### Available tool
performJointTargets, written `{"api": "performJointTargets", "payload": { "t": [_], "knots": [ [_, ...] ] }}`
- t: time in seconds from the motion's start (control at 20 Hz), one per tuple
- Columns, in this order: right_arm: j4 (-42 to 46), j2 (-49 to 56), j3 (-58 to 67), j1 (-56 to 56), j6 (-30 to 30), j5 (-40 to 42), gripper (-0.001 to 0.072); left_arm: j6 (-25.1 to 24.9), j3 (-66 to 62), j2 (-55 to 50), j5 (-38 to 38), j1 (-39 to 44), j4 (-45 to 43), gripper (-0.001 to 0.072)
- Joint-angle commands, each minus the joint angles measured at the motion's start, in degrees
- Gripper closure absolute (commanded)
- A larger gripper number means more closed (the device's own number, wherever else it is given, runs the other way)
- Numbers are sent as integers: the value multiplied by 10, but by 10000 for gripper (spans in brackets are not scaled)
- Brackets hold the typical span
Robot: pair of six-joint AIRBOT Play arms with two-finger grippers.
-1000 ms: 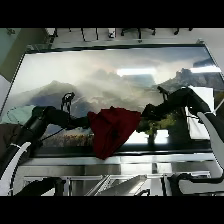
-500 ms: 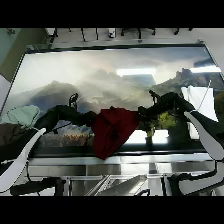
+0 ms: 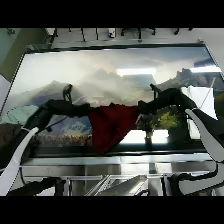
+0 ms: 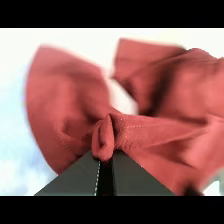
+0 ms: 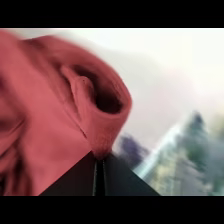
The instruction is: Fold the shirts.
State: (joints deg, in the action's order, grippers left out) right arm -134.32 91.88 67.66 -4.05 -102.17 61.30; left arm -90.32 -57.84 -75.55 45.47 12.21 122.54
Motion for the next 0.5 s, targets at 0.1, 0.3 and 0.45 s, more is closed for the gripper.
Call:
{"api": "performJointTargets", "payload": {
  "t": [0.1, 0.3, 0.45],
  "knots": [
    [-10, -118, 198, 38, 2, 49, 689, 0, -150, 182, 38, -86, 0, 693],
    [-5, -266, 343, 83, 1, 46, 689, 0, -264, 304, 40, -146, 0, 693],
    [6, -372, 373, 124, -3, 19, 688, 0, -317, 377, 43, -196, 0, 693]
  ]
}}
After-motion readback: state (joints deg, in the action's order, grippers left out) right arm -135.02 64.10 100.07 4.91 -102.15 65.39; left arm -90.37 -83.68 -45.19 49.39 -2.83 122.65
